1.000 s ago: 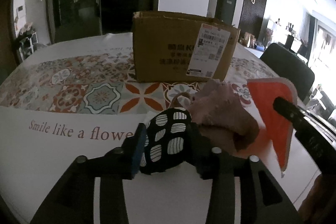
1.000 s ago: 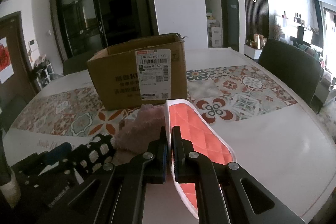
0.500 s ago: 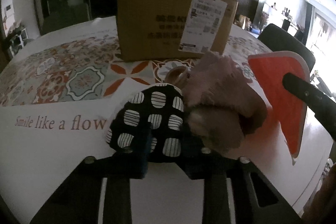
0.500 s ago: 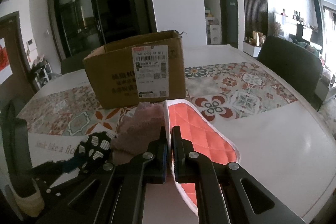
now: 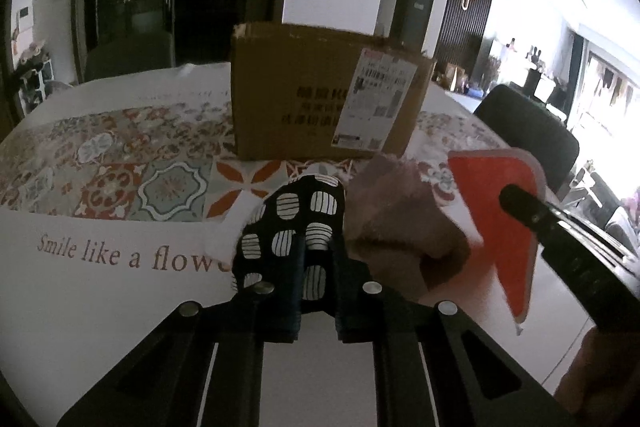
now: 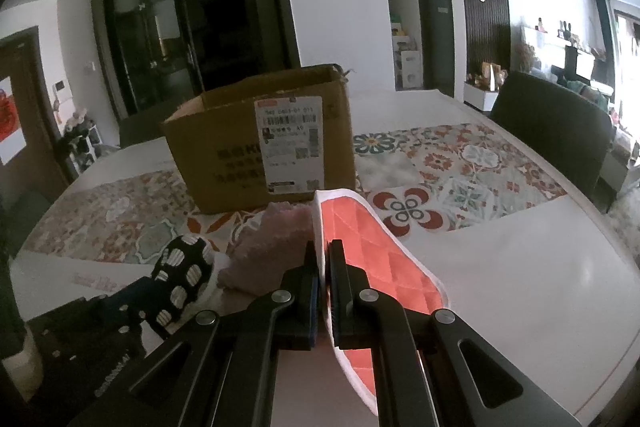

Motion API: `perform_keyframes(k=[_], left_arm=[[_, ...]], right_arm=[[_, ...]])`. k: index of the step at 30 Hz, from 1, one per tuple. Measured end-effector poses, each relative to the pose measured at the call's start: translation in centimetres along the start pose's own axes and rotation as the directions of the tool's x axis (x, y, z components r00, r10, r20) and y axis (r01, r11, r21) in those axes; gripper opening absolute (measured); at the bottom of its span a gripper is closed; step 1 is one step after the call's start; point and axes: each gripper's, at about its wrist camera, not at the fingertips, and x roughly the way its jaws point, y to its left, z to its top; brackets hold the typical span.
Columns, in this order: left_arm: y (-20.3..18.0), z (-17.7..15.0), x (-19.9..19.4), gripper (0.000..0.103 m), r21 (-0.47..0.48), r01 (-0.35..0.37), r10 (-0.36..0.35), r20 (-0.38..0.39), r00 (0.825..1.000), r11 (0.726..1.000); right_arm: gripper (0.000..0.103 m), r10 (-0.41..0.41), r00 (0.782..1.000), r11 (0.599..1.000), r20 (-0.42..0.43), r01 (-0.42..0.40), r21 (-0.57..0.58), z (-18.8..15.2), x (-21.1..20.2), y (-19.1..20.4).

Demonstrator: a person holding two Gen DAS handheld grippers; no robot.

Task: Organize soft objects
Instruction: 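Lift both held items and carry them toward the cardboard box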

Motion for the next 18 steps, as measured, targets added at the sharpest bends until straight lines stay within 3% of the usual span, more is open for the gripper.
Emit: perform_keyframes(k=[6, 18], left_arm=[[-0.1, 0.8, -1.5, 0.013, -0.009, 0.014, -0.013, 0.044, 0.999, 1.000], [-0.8, 4.4, -3.9, 0.013, -0.001, 0.043, -0.043, 0.147, 0.988, 0.999]], right_arm=[[0.005, 0.000, 1.000, 1.000, 0.018, 0.000, -0.005, 0.2, -0.6, 0.1], [0.005, 0.057, 0.986, 0.997, 0.160, -0.049, -0.054, 3.9, -3.8, 1.1]])
